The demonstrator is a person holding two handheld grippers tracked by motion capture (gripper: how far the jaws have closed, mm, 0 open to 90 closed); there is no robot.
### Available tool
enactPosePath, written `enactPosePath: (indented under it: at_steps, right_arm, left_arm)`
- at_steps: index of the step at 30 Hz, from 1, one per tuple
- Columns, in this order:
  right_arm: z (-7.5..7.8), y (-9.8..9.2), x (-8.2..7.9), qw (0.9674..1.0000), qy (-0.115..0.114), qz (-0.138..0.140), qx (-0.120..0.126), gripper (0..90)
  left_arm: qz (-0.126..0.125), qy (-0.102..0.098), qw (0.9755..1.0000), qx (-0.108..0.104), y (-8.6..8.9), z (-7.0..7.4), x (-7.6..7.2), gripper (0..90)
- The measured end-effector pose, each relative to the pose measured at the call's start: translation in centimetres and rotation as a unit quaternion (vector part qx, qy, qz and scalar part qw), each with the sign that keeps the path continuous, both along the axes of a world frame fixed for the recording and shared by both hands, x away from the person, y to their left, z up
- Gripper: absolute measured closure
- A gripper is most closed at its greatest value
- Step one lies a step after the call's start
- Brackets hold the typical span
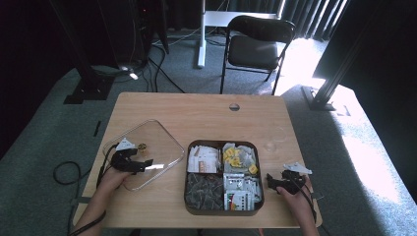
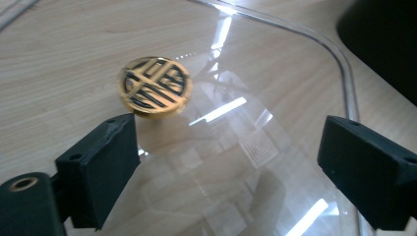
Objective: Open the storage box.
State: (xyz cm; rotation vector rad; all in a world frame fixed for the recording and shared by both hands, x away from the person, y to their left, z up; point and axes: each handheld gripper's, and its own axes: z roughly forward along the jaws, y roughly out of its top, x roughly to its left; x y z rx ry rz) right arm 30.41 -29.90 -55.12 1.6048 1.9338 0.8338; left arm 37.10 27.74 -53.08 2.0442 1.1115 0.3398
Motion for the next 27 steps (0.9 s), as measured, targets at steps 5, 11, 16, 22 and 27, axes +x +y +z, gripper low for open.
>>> enactPosePath:
  at_steps: [5, 11, 16, 22, 27]
  right_arm:
    - [0.0, 0.0, 0.0, 1.0, 0.0, 0.0, 0.0, 9.7]
    - [0.0, 0.0, 0.0, 1.0, 0.0, 0.0, 0.0, 9.7]
    - [0.0, 0.0, 0.0, 1.0, 0.0, 0.0, 0.0, 9.7]
    - [0.0, 0.0, 0.0, 1.0, 0.0, 0.0, 0.0, 9.7]
    - [0.0, 0.0, 0.0, 1.0, 0.0, 0.0, 0.0, 9.7]
  left_arm:
    - [-0.015, 0.0, 0.9999, -0.001, -0.4, 0.2, -0.6, 1.8]
    - [-0.023, -0.031, 0.9993, 0.001, -1.0, 0.3, -1.5, 1.9]
    - [-0.032, -0.035, 0.9989, 0.002, -1.4, 0.1, -2.1, 2.2]
    - [-0.051, -0.027, 0.9984, 0.002, -1.9, -0.2, -2.7, 2.2]
    - [-0.072, -0.025, 0.9971, 0.0, -2.6, -0.5, -3.4, 2.2]
